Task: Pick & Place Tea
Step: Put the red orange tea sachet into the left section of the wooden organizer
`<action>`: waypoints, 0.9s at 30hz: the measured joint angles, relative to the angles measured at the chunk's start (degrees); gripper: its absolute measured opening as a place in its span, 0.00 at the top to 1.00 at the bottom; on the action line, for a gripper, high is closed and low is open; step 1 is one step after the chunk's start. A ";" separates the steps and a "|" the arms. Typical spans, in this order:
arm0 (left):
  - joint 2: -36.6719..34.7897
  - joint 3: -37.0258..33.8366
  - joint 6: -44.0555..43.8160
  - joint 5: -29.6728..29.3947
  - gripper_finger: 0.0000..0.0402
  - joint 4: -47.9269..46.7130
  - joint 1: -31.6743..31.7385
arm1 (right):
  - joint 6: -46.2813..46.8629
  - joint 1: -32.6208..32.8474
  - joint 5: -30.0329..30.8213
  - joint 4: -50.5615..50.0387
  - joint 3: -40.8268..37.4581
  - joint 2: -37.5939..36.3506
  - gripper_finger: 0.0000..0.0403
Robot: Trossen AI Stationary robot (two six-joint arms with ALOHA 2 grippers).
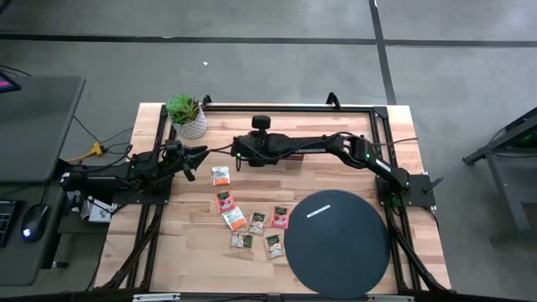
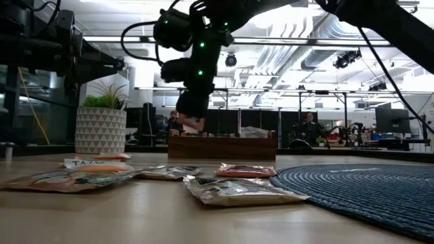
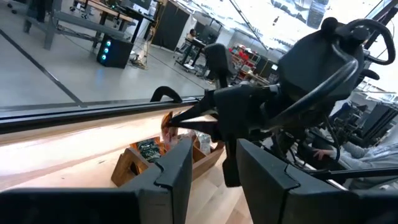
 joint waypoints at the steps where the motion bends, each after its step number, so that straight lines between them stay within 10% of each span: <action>1: -0.02 -0.01 0.00 0.00 0.69 0.00 -0.02 | -0.01 0.00 -0.33 0.04 0.29 0.28 1.00; 27: -0.01 -0.01 0.00 0.03 0.69 0.00 -0.01 | -0.04 -1.25 -6.34 0.03 0.10 1.89 1.00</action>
